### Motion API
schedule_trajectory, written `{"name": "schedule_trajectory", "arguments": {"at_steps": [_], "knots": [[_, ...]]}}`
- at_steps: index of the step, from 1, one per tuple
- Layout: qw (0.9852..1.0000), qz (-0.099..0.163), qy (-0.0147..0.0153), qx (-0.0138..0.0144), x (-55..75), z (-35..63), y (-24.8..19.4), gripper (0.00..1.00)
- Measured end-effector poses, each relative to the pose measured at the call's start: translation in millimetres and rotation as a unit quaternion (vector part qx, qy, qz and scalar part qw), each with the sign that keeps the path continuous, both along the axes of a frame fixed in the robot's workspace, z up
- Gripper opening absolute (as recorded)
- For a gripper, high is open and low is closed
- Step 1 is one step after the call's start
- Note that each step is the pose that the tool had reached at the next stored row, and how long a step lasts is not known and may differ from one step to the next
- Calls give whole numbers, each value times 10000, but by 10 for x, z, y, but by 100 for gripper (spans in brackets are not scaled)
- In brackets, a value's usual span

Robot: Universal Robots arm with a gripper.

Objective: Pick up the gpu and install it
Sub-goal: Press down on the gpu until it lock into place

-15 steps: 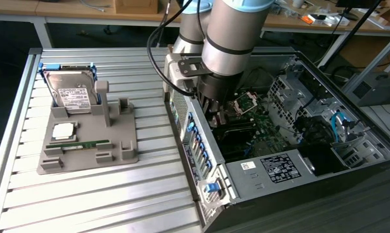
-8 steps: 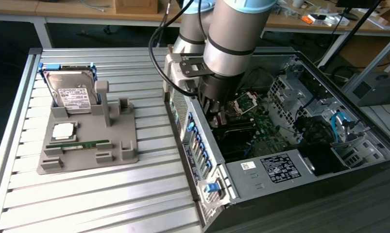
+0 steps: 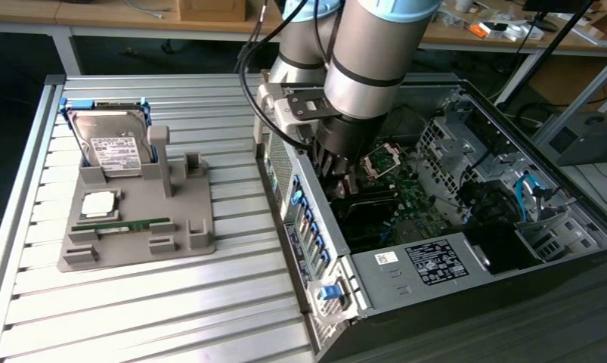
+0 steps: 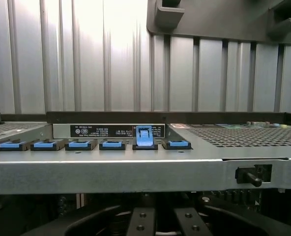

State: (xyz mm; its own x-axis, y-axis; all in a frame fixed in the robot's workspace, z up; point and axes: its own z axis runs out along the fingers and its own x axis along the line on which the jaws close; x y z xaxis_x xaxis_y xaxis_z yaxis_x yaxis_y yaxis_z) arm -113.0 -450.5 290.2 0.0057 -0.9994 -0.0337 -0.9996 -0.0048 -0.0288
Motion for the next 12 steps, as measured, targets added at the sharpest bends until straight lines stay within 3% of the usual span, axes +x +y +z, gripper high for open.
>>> {"name": "schedule_trajectory", "arguments": {"at_steps": [12], "knots": [[10000,13,79,-1,159,-66,-7,10]]}}
